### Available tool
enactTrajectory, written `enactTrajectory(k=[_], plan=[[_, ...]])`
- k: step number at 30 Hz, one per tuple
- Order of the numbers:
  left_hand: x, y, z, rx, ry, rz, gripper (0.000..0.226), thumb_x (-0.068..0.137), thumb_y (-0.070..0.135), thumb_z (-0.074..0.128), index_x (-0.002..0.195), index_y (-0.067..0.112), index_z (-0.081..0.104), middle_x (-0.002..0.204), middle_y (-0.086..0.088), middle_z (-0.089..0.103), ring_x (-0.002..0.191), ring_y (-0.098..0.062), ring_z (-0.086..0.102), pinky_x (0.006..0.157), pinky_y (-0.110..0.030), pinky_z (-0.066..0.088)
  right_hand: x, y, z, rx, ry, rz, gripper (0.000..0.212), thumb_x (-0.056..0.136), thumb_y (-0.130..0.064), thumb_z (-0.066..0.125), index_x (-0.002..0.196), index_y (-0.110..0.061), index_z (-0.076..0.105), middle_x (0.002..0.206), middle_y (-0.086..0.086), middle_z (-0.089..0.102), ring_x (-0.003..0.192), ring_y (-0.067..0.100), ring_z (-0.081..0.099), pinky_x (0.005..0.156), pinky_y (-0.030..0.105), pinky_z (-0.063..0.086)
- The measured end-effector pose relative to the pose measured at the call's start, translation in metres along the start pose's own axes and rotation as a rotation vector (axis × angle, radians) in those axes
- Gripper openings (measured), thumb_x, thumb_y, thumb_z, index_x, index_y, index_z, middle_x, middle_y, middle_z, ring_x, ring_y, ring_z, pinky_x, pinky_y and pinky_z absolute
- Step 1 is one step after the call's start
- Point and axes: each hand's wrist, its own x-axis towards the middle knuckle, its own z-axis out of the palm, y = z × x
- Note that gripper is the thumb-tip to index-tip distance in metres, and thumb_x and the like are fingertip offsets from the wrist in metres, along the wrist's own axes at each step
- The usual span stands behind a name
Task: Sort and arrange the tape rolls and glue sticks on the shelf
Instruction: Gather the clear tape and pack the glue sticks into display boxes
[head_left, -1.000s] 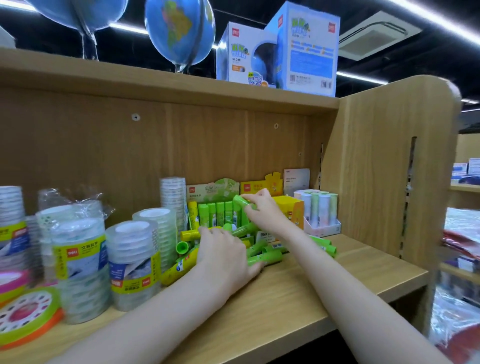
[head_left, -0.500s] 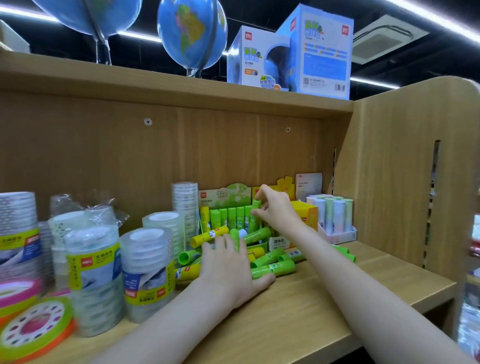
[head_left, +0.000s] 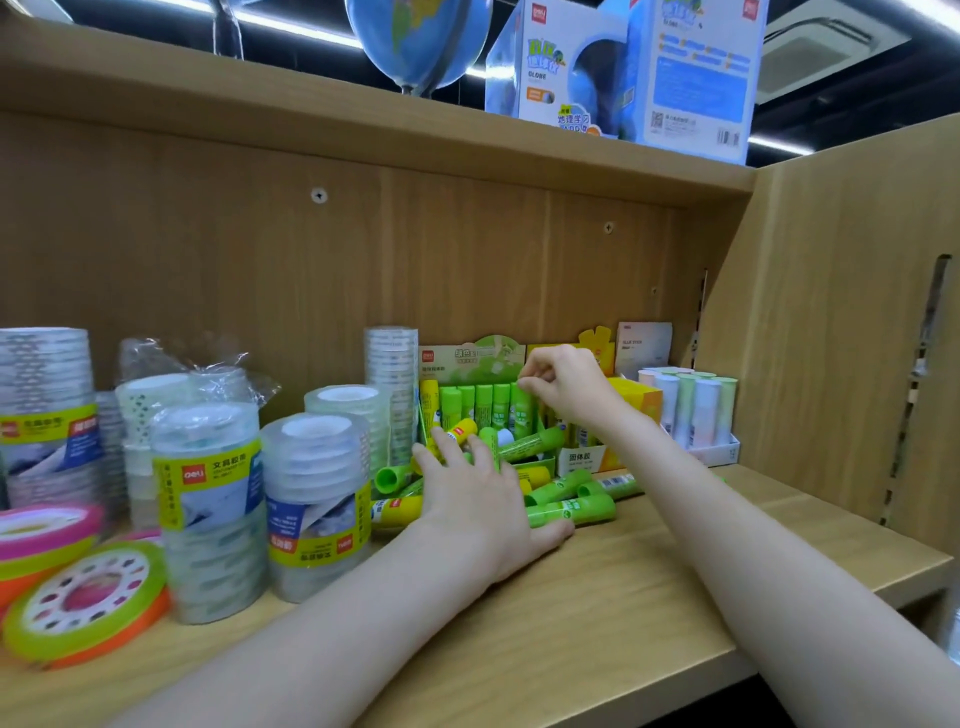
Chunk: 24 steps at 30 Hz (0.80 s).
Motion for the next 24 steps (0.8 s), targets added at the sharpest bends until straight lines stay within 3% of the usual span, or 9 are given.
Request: enactTrajectory(k=[4, 10, 19, 24], plan=[[0.000, 0.000, 0.000, -0.010, -0.006, -0.002, 0.092, 0.081, 0.078, 0.020, 0.147, 0.015, 0.022, 0.156, -0.019, 0.004, 0.138, -0.052, -0.001, 0.107, -0.063, 0.010, -0.002, 0.004, -0.002, 0.032, -0.011, -0.007, 0.008, 0.088, -0.013, 0.061, 0.086, -0.007, 0.066, 0.076, 0.004, 0.061, 0.072, 0.016, 0.057, 0.067, 0.021, 0.041], [0.000, -0.001, 0.000, -0.016, -0.005, -0.005, 0.091, 0.081, 0.079, 0.020, 0.147, 0.016, 0.024, 0.156, -0.019, 0.004, 0.137, -0.052, -0.001, 0.107, -0.064, 0.009, -0.006, 0.007, -0.012, 0.028, -0.057, -0.063, 0.011, 0.088, -0.010, 0.060, 0.094, -0.004, 0.067, 0.098, 0.009, 0.068, 0.092, 0.018, 0.059, 0.084, 0.026, 0.045], [0.001, -0.001, 0.002, -0.027, -0.001, -0.007, 0.090, 0.081, 0.078, 0.021, 0.146, 0.015, 0.025, 0.156, -0.019, 0.003, 0.137, -0.053, -0.002, 0.107, -0.064, 0.008, -0.016, 0.002, 0.001, -0.013, -0.029, -0.096, 0.025, 0.081, -0.013, 0.070, 0.100, -0.005, 0.055, 0.082, 0.002, 0.054, 0.073, 0.018, 0.053, 0.074, 0.031, 0.048], [0.001, 0.000, 0.001, -0.032, -0.004, -0.004, 0.089, 0.082, 0.077, 0.021, 0.146, 0.015, 0.025, 0.155, -0.020, 0.004, 0.137, -0.053, -0.003, 0.107, -0.064, 0.008, -0.011, 0.001, 0.008, -0.112, -0.052, -0.110, 0.025, 0.083, -0.014, 0.068, 0.103, -0.006, 0.054, 0.090, 0.003, 0.053, 0.086, 0.020, 0.052, 0.079, 0.032, 0.046]])
